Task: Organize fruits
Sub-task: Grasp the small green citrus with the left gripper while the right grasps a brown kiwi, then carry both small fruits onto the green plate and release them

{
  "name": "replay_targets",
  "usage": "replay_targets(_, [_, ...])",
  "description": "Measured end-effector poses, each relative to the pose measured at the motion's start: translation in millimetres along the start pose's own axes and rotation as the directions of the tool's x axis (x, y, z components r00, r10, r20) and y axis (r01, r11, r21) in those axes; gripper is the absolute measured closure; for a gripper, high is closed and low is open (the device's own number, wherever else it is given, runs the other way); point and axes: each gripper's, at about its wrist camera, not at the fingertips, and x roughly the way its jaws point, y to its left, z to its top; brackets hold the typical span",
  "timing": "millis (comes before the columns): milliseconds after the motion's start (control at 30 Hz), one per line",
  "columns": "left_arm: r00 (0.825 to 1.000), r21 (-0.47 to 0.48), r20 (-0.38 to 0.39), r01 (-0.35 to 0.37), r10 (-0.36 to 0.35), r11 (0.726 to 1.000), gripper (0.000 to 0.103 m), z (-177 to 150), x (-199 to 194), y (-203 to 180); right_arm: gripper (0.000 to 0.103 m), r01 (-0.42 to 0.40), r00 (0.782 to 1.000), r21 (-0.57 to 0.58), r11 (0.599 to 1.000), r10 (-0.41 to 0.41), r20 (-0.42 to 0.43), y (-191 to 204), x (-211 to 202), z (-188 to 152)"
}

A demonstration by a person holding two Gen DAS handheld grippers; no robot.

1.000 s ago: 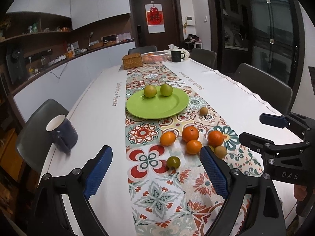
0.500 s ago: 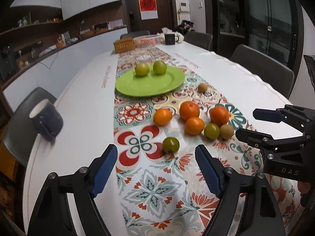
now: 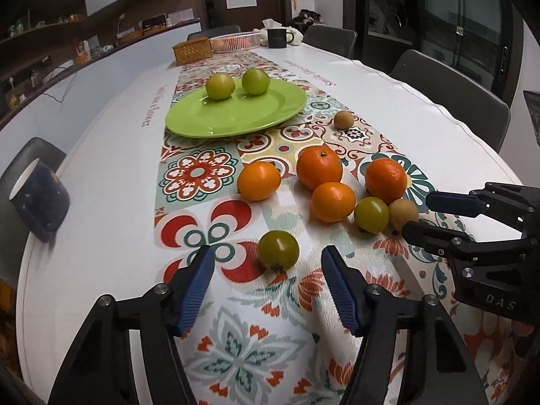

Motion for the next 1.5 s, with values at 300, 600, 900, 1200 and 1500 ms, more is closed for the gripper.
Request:
replay_targets(300, [0.999, -0.019, -0.031, 0.015, -0.016, 1.000, 0.055, 4.8, 16.2, 0.4, 0.064, -0.025, 1.000, -0.017, 1.000, 0.025, -0.005, 0.8, 10.1, 6.2])
replay_targets(600, [0.998, -0.034, -0.044, 0.034, -0.036, 0.999, 0.074, 5.3, 18.7, -1.3, 0.074, -0.047, 0.999, -0.016, 0.999, 0.047, -0.016, 1.9, 14.3, 6.2])
replay_targets(900, [0.999, -0.050, -0.033, 0.040, -0.042, 0.998, 0.074, 6.8, 3.9, -2.8, 0.074, -0.054, 0.999, -0.004, 0.999, 0.054, 0.006, 2.2, 2.9, 5.7])
replay_targets(1200, [0.999, -0.054, 0.010, 0.034, -0.033, 0.998, 0.074, 9.3, -21.2, -4.3, 0.074, -0.064, 0.997, -0.013, 0.998, 0.064, 0.051, 6.7, -18.2, 8.8])
replay_targets(1500, [0.998, -0.058, 0.057, -0.003, 0.006, 0.998, 0.074, 25.9, -41.4, 2.4, 0.074, -0.075, 0.990, -0.025, 0.997, 0.078, 0.118, 8.7, -37.3, 28.1])
